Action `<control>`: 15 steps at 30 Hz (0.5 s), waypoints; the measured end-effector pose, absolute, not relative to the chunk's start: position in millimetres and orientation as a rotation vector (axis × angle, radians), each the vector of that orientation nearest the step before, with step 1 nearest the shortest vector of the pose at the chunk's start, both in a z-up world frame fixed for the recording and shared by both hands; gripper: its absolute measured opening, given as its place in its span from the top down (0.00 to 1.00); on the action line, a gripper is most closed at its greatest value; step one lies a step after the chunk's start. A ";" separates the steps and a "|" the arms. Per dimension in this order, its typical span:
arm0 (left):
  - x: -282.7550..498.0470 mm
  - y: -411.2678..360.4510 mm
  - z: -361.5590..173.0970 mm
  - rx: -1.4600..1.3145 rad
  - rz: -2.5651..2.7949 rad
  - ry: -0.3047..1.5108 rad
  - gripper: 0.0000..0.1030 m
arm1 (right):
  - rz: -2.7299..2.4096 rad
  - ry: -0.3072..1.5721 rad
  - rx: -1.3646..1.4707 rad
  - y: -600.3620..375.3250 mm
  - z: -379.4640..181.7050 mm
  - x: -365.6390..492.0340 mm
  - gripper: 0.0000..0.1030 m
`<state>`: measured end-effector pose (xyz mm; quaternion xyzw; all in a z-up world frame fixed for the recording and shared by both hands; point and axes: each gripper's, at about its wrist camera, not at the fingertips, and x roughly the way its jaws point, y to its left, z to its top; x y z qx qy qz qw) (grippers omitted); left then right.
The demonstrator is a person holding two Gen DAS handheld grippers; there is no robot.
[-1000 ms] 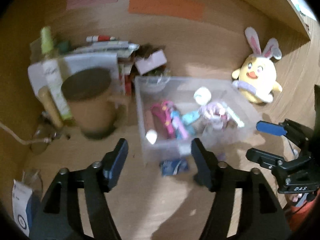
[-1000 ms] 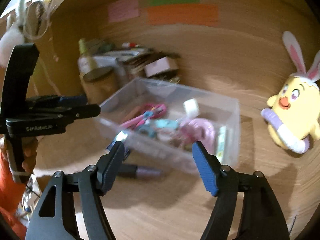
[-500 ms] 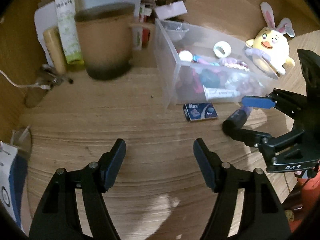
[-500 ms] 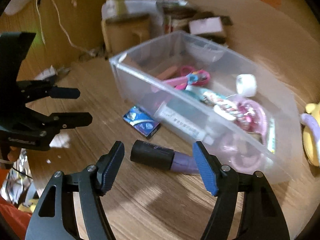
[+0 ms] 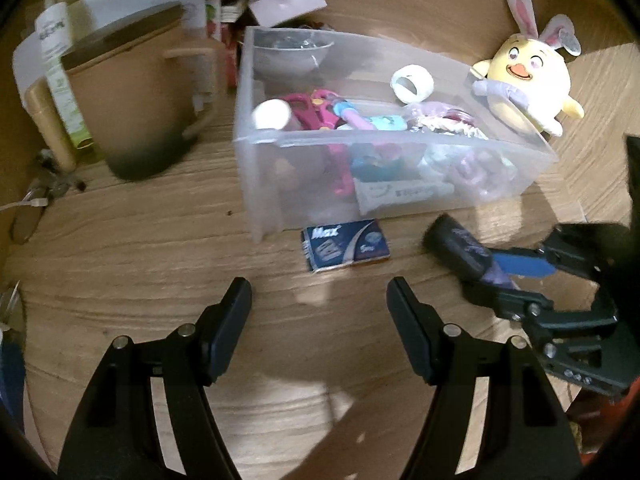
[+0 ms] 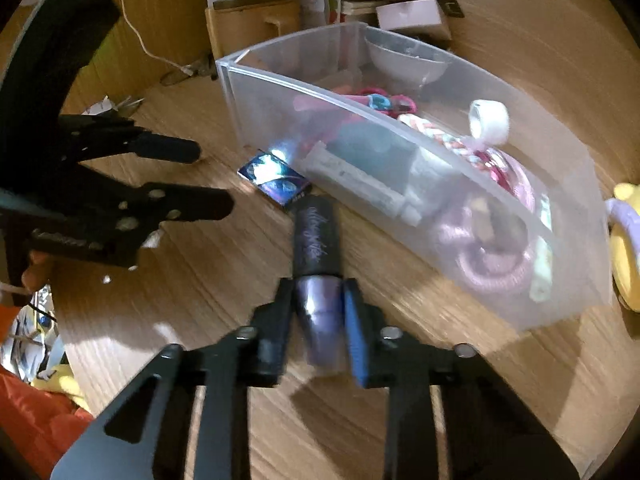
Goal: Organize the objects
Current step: 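Grasp the black-purple lipstick with the right gripper while the left grasps the blue Max staple box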
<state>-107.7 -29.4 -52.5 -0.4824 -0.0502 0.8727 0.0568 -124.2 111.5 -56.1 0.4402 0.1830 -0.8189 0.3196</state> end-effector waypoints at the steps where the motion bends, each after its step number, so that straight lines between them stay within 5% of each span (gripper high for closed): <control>1: -110.6 -27.3 -52.9 -1.468 2.643 -0.155 0.32 | -2.174 0.465 1.148 117.2 -54.5 -121.6 0.79; 15: -132.1 -2.9 -55.5 -1.479 2.720 -0.105 0.38 | -2.321 0.169 1.052 171.9 -21.8 -98.6 0.79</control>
